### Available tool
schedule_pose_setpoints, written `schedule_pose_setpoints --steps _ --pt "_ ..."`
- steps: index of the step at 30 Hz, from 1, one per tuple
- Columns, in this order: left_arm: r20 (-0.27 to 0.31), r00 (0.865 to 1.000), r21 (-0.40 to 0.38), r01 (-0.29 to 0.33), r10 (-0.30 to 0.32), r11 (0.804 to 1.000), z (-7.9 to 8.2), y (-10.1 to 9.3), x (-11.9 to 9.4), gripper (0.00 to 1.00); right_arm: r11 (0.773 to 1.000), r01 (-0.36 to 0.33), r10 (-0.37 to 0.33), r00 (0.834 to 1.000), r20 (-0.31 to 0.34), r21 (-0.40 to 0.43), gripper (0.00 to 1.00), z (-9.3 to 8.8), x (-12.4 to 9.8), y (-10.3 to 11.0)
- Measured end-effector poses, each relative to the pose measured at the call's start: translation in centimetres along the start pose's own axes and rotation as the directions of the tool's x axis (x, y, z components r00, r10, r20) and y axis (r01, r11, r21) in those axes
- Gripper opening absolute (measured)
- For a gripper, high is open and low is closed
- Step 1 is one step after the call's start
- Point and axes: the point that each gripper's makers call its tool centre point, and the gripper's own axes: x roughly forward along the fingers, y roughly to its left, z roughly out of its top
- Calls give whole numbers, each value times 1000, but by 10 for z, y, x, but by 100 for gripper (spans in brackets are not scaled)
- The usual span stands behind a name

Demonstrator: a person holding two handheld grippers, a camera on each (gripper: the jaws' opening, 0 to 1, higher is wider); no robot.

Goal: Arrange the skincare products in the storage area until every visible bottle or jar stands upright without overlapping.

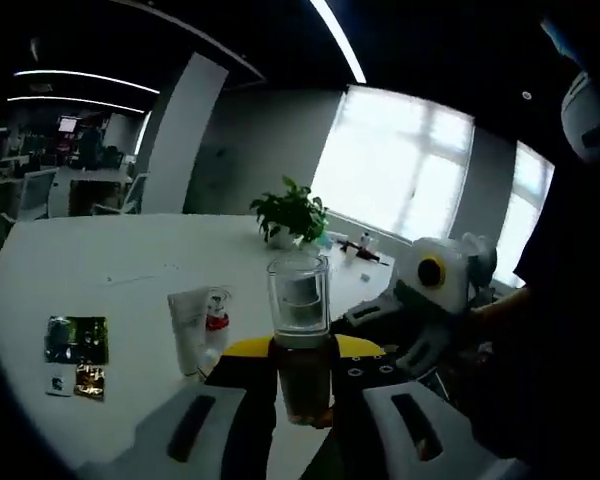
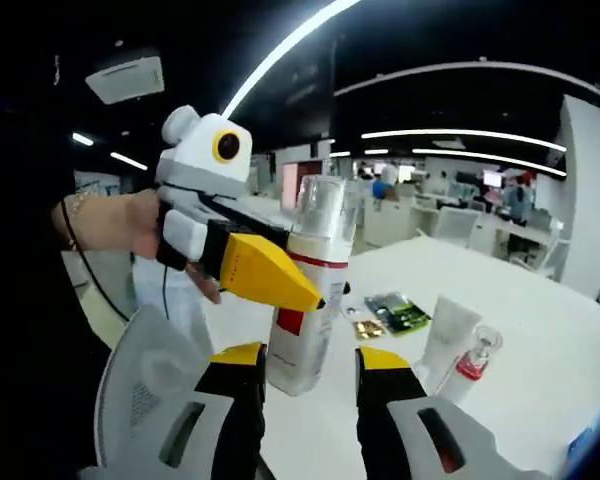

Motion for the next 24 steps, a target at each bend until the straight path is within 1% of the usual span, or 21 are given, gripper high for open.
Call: schedule_pose_setpoints --steps 1,2,3,4,5,6,7,8,9,10,11,13,14,15,16,17,18,20,21,24 --pt "-22 1000 33 18 -18 999 -1 -1 -1 14 998 -55 55 998 -17 -13 31 -2 -5 1" --pt "-45 999 51 33 -31 998 -2 -3 -2 14 994 -111 111 994 -22 12 29 -2 -10 3" --pt "-62 997 71 47 -43 996 -3 -4 -3 14 982 -175 178 984 -28 73 28 1 -19 5" --pt "-69 997 76 52 -46 996 -2 -5 -2 14 976 -187 192 981 -33 109 28 4 -24 1" --pt "-76 995 82 64 -58 995 -2 -7 -2 14 974 -193 198 980 -30 119 30 9 -32 -7" --pt "-76 995 83 77 -71 994 -2 -8 -3 14 978 -184 188 982 -30 99 30 13 -35 -14" --pt "-76 993 85 95 -88 992 -1 -9 -4 14 978 -192 194 981 -23 79 28 18 -39 -16" --pt "-77 991 99 120 -112 988 0 -13 -4 14 977 -206 206 978 -7 56 27 28 -43 -18" --pt "-81 989 110 135 -127 985 0 -15 -4 14 973 -223 224 975 2 50 25 32 -44 -19" --pt "-91 987 120 142 -132 983 -1 -18 -3 14 965 -260 260 965 19 41 24 41 -46 -17" --pt "-116 984 144 151 -135 978 -4 -22 -2 14 960 -280 279 960 26 24 24 50 -46 -9" --pt "-171 977 192 162 -130 968 -12 -23 0 14 955 -296 297 955 14 -25 24 59 -45 -6" --pt "-190 974 210 166 -127 964 -15 -25 2 14 950 -306 307 952 -2 -56 25 63 -43 -4" --pt "-215 967 227 183 -134 957 -20 -29 3 14 944 -322 321 947 -16 -73 25 64 -42 -1" --pt "-213 967 225 186 -138 956 -21 -31 5 14 935 -342 341 940 -33 -88 25 65 -39 4" --pt "-212 967 222 189 -142 957 -22 -34 6 14 932 -349 347 937 -40 -94 25 65 -38 6" --pt "-212 966 220 196 -149 956 -23 -36 7 14 925 -366 362 931 -56 -101 25 63 -35 9" --pt "-210 964 215 206 -161 955 -24 -39 7 14 920 -376 370 926 -76 -111 25 59 -32 12" --pt "-214 963 219 210 -163 953 -26 -40 7 14 916 -387 379 921 -87 -108 24 57 -31 15" --pt "-229 960 228 214 -161 950 -29 -38 6 14 909 -403 395 914 -89 -109 19 58 -32 18"
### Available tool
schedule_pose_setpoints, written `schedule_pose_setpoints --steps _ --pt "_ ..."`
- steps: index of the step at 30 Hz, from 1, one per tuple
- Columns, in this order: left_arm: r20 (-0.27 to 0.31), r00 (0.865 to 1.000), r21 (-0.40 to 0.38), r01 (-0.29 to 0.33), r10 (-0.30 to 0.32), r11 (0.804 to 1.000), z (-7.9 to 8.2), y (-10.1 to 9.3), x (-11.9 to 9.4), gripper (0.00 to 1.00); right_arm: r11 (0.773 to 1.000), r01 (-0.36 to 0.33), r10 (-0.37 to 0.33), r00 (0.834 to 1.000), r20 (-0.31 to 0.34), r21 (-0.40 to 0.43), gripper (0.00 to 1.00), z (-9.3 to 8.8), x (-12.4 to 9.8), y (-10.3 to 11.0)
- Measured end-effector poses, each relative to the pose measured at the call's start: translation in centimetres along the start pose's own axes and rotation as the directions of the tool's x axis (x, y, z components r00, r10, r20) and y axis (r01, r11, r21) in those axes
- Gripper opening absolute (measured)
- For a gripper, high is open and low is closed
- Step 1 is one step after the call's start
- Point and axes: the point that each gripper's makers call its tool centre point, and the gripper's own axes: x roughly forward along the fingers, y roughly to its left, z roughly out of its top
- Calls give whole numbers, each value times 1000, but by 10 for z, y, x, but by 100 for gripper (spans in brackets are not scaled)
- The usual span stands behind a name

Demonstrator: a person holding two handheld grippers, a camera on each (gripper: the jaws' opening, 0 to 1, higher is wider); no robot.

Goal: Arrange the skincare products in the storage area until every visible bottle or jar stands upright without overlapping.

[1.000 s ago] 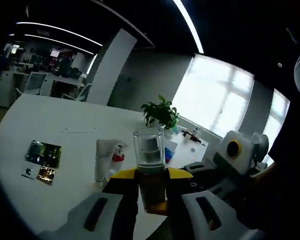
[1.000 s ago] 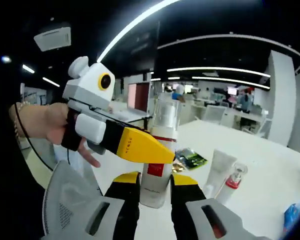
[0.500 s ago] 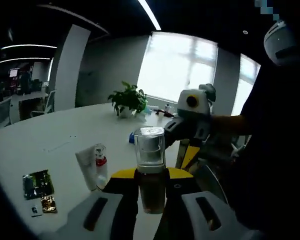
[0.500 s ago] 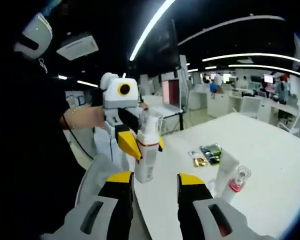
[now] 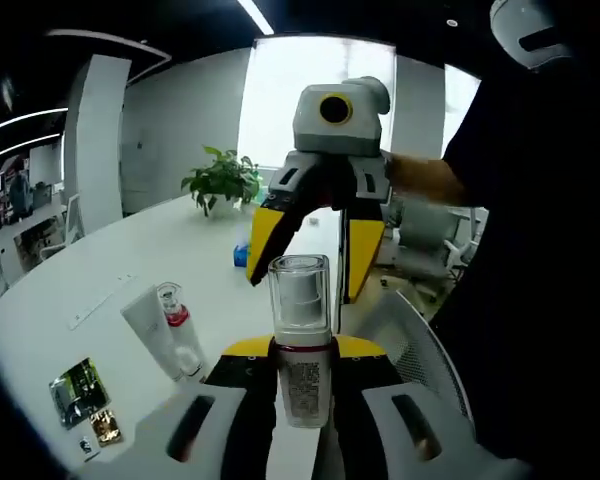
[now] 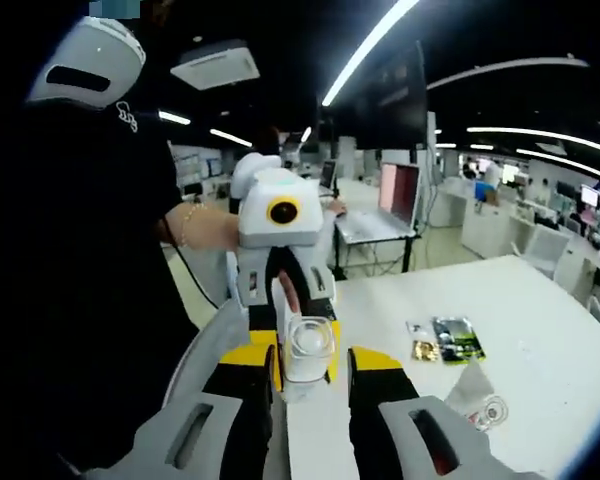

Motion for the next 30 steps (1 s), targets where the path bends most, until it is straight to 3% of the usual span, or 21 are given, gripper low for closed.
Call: schedule_pose_setpoints --steps 13,20,23,26,30 --pt "-45 998 26 40 -39 999 -14 -8 6 14 998 -60 59 995 -80 -8 11 -14 4 11" --pt "-16 999 16 46 -46 999 -17 -8 11 16 997 -67 64 994 -94 -29 9 -18 1 14" --pt "8 999 -25 33 -32 999 -21 -4 17 21 997 -61 55 991 -119 -46 8 -23 3 14" --pt "-16 1000 -26 12 -12 1000 -34 -2 25 32 997 -57 49 989 -140 -49 8 -30 2 9" --pt "-43 999 -65 -1 -2 998 -50 -3 32 35 997 -47 36 981 -189 -57 8 -43 2 1"
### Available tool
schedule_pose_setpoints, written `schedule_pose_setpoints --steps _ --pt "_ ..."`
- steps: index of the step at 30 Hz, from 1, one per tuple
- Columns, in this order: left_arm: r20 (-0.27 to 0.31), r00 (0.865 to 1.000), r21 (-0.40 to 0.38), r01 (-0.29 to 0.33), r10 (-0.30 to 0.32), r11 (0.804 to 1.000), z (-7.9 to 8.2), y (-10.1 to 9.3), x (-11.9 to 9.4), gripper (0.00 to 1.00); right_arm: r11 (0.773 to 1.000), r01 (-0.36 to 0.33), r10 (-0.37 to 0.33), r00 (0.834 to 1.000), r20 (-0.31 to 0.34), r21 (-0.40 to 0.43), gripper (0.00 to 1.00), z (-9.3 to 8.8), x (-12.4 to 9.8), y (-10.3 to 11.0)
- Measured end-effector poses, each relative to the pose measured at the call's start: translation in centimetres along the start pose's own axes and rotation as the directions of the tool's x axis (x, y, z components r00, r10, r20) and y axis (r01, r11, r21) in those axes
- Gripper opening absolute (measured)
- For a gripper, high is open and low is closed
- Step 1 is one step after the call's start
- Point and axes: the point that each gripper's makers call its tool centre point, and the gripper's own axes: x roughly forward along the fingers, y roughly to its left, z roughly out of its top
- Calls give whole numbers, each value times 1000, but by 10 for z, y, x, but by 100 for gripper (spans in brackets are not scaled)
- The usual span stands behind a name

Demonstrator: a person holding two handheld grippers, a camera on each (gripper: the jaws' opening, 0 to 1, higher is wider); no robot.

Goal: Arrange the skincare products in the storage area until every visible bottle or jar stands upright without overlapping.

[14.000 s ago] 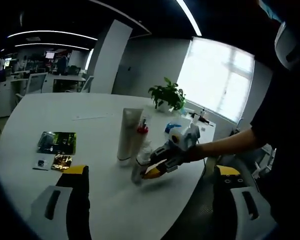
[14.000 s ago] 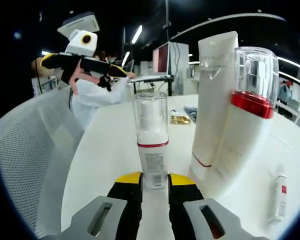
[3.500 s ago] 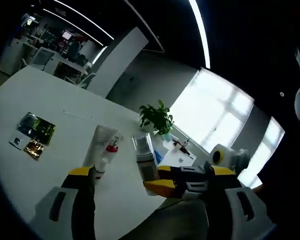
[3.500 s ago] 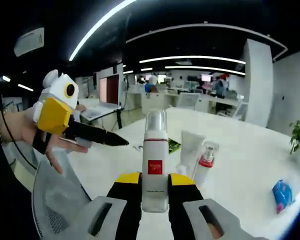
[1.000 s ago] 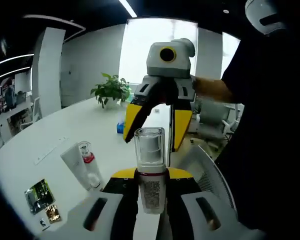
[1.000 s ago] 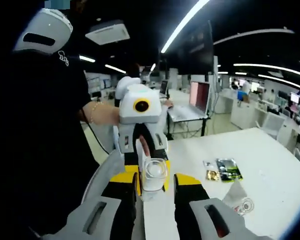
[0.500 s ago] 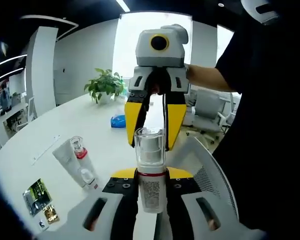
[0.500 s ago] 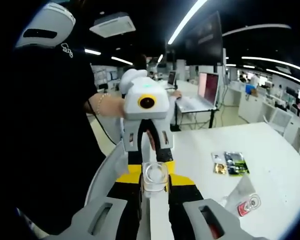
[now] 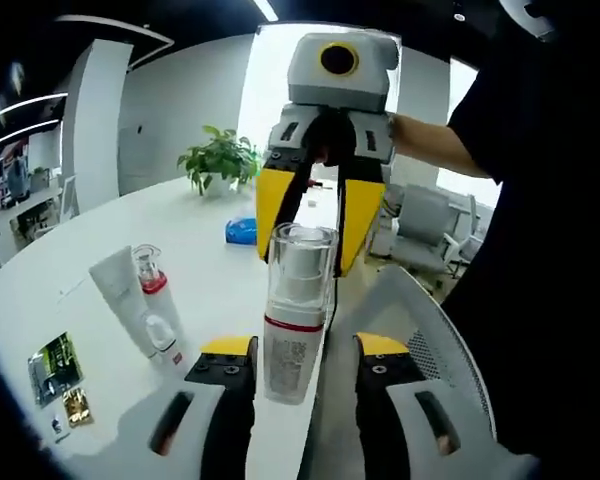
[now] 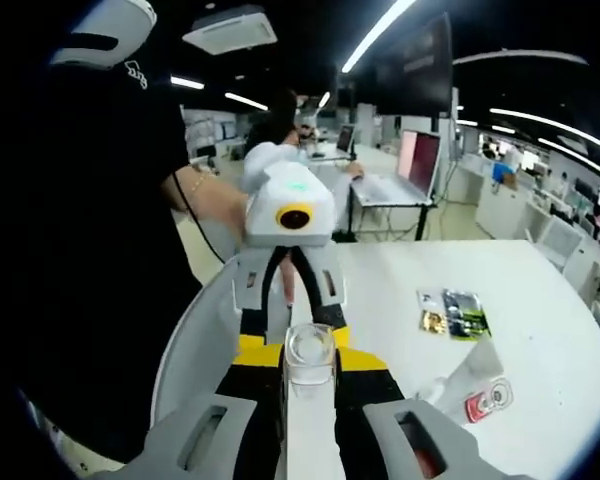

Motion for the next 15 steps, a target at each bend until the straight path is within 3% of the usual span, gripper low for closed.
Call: schedule_pose_setpoints --steps 4,15 --pt "22 998 -42 -60 61 997 -6 9 -1 50 1000 13 -13 999 -42 -1 9 -15 5 -9" --pt "45 979 -106 -192 197 976 -15 34 -18 68 999 32 -30 996 -85 18 9 -46 14 -39"
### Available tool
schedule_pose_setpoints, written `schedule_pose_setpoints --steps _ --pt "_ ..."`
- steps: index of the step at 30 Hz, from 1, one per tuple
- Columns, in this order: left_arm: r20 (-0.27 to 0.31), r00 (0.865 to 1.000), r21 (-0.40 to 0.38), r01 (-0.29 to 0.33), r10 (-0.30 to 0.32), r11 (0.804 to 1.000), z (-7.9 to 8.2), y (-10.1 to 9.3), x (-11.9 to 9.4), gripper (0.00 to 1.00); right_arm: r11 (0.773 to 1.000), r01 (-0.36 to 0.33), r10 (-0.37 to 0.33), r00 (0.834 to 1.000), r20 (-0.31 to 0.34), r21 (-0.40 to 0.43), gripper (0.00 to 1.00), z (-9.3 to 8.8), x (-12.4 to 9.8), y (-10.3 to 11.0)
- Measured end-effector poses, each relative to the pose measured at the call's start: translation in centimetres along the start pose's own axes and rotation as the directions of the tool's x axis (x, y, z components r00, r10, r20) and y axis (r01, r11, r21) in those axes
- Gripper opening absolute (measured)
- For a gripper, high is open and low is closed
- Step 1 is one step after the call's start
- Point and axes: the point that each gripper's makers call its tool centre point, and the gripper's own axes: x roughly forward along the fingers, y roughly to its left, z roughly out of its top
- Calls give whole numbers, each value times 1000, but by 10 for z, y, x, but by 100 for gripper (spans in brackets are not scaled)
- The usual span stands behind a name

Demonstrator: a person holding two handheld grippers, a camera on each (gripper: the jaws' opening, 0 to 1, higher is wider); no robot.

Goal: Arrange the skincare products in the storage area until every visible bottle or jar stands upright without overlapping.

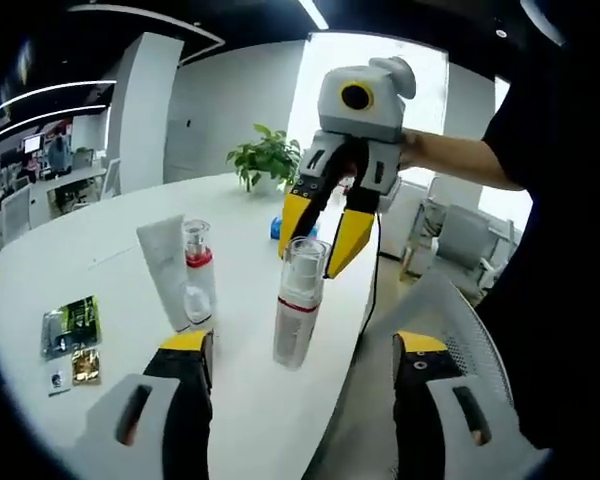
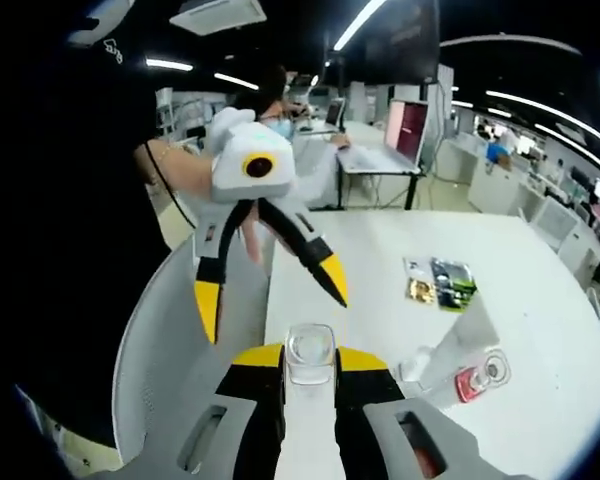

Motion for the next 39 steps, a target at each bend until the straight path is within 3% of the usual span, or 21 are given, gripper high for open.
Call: schedule_pose_setpoints --steps 11,24,39 --pt "13 990 -60 -140 141 988 -10 25 -13 79 998 62 -61 997 -45 4 9 -31 7 -40" --pt "7 979 -104 -201 203 974 -24 30 -28 89 994 109 -110 991 -77 -21 9 -53 16 -71" --pt "-19 962 -167 -272 273 948 -58 36 -49 99 986 166 -165 984 -64 12 9 -67 29 -101"
